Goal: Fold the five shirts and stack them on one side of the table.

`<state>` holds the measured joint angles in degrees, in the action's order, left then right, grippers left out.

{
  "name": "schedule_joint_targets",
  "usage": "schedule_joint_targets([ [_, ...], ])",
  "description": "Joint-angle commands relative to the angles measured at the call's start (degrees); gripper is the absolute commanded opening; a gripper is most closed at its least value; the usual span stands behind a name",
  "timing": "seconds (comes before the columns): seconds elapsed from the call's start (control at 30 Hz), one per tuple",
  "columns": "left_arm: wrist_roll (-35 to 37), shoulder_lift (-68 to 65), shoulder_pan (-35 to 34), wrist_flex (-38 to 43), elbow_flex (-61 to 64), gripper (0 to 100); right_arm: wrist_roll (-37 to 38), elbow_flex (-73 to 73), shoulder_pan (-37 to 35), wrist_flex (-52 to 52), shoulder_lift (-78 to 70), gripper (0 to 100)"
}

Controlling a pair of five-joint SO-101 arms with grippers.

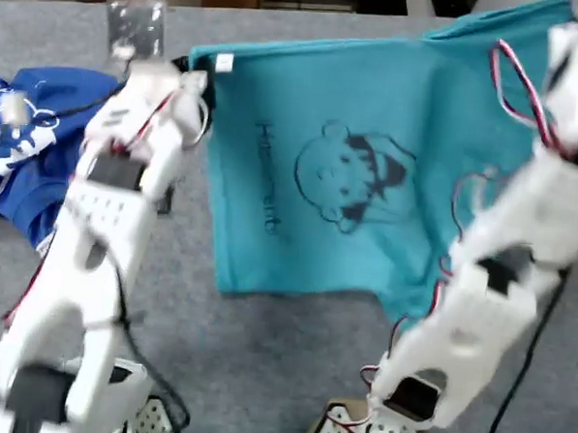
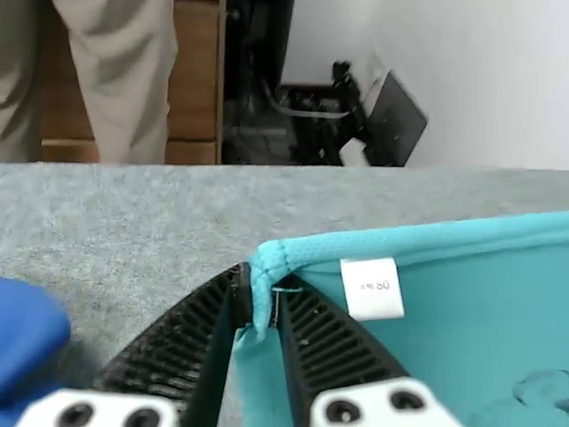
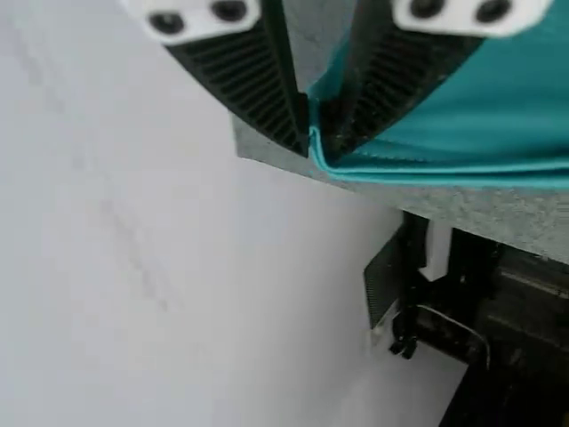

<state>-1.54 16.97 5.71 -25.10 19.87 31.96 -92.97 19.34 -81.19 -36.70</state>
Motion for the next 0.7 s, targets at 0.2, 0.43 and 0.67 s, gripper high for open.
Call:
schedule_joint_targets([
  [0.2,0.5,-32.2,-2.4,-7.8,-36.7,2,0.5,-1.1,-6.4,32.1,-25.6,0.1],
  [0.43,4.4,-43.2,-3.3,-20.4,-62.8,2,0.2,-1.3,-7.3,41.7,-29.1,0.1],
  [0.67,4.0,-48.3,-3.3,-35.8,-78.8,2,0.1,-1.9,-7.3,39.3,-28.3,0.1],
])
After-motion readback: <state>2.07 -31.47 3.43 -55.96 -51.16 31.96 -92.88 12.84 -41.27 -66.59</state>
